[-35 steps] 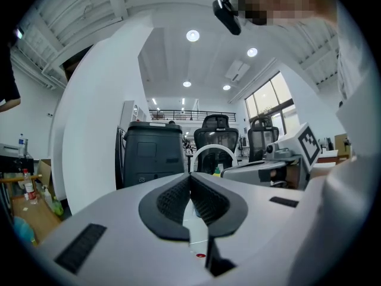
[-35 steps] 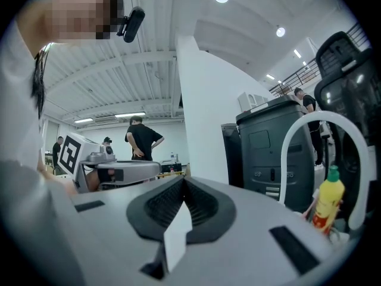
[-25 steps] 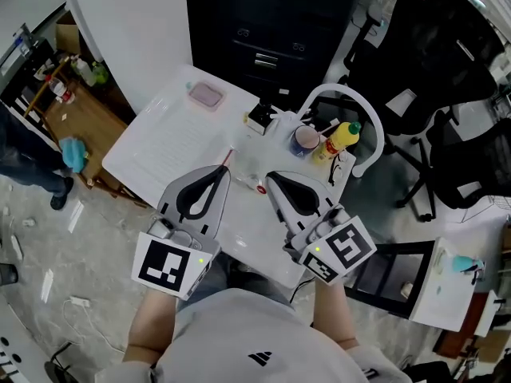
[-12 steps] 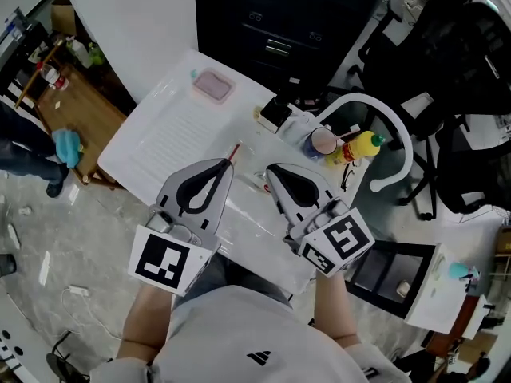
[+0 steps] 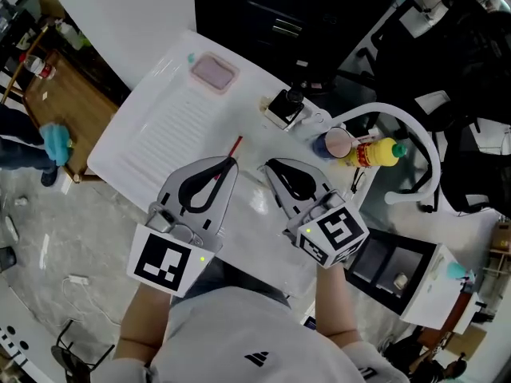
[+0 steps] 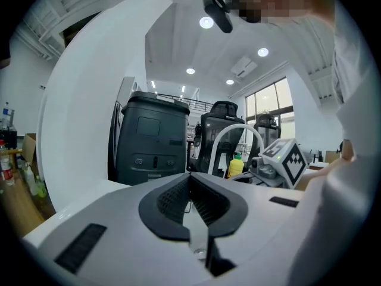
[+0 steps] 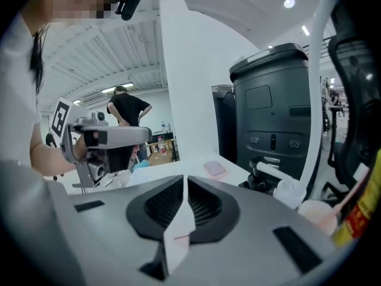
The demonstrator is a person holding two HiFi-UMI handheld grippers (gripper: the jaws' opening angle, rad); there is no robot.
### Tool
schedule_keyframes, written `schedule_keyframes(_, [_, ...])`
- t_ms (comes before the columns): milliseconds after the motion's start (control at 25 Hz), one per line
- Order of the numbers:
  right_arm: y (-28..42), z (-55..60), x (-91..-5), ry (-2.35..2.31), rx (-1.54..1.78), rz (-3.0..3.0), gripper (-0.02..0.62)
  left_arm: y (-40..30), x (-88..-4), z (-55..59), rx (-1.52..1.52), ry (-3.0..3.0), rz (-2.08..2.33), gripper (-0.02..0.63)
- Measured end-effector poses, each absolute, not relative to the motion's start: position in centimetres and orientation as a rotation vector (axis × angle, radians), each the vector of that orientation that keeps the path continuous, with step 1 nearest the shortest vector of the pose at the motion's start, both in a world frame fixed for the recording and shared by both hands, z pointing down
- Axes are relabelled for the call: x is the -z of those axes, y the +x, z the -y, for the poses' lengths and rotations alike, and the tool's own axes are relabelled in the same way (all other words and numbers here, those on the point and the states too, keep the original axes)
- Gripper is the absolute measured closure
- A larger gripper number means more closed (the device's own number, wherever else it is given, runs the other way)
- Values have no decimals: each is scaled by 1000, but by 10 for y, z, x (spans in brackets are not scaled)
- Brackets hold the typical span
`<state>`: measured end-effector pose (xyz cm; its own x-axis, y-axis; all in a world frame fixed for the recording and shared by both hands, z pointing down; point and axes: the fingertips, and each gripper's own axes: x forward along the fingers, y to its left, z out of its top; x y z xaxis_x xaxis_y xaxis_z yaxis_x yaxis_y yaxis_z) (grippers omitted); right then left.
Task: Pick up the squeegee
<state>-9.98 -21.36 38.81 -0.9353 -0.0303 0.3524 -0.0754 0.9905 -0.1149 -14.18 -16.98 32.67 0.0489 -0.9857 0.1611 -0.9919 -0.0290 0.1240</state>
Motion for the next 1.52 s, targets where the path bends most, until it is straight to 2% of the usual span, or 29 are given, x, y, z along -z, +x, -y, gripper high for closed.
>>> schedule_keyframes(600, [-110,226,-491,30,-200,2541,544,-166,-382,190,-55,2044,1950,594])
schedule_keyframes(1520, [-97,224,-616,-119,-66,2210,491,-173,-420,195,-145,2062,1888,594])
